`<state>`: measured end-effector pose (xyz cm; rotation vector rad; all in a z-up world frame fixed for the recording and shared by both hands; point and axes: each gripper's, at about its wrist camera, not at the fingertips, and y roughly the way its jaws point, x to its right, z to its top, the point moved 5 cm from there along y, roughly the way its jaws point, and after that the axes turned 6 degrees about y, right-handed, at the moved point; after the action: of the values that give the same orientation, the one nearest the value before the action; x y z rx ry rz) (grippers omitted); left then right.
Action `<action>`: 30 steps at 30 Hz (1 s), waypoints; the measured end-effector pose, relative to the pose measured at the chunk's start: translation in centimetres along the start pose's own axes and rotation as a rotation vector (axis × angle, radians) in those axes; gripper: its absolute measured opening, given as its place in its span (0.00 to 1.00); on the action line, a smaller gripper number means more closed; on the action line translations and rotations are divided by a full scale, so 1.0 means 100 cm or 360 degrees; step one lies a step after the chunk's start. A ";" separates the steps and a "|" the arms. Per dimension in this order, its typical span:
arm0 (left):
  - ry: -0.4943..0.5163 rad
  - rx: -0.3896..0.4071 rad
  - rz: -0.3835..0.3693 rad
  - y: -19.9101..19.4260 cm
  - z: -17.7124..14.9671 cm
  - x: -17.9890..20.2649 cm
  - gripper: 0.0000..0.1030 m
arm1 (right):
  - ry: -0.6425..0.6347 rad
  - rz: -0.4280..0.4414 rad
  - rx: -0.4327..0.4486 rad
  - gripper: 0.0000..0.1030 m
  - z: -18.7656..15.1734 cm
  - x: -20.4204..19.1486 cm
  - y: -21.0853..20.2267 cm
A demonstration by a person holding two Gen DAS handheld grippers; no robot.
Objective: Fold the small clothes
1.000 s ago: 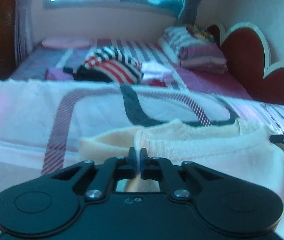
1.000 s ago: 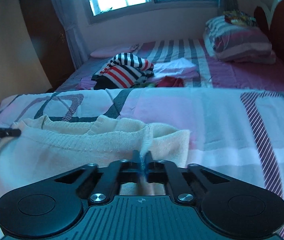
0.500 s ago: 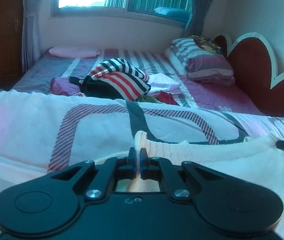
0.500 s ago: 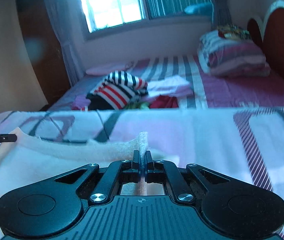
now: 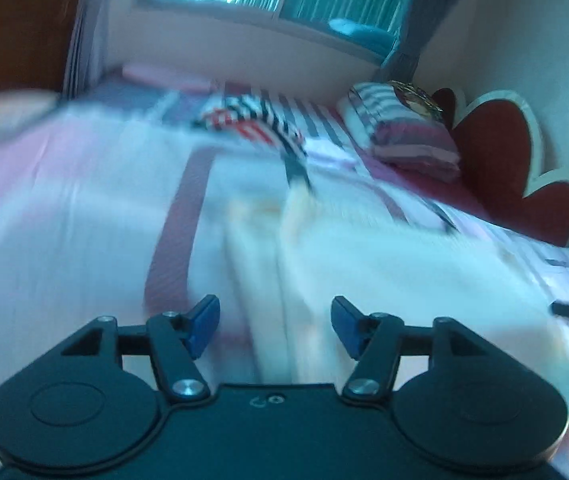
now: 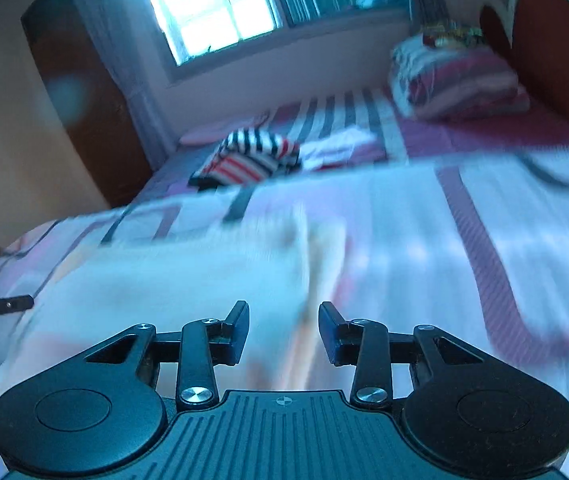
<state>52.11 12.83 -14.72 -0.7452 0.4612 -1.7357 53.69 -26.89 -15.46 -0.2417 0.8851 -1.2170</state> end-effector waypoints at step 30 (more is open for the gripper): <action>-0.0075 -0.0115 -0.0081 -0.052 -0.064 0.015 0.13 | 0.0078 0.0061 -0.0251 0.01 -0.087 -0.004 -0.070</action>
<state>43.73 12.51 -15.62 -0.8541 0.4788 -1.7521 42.56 -26.64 -16.80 -0.3210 1.0259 -1.1228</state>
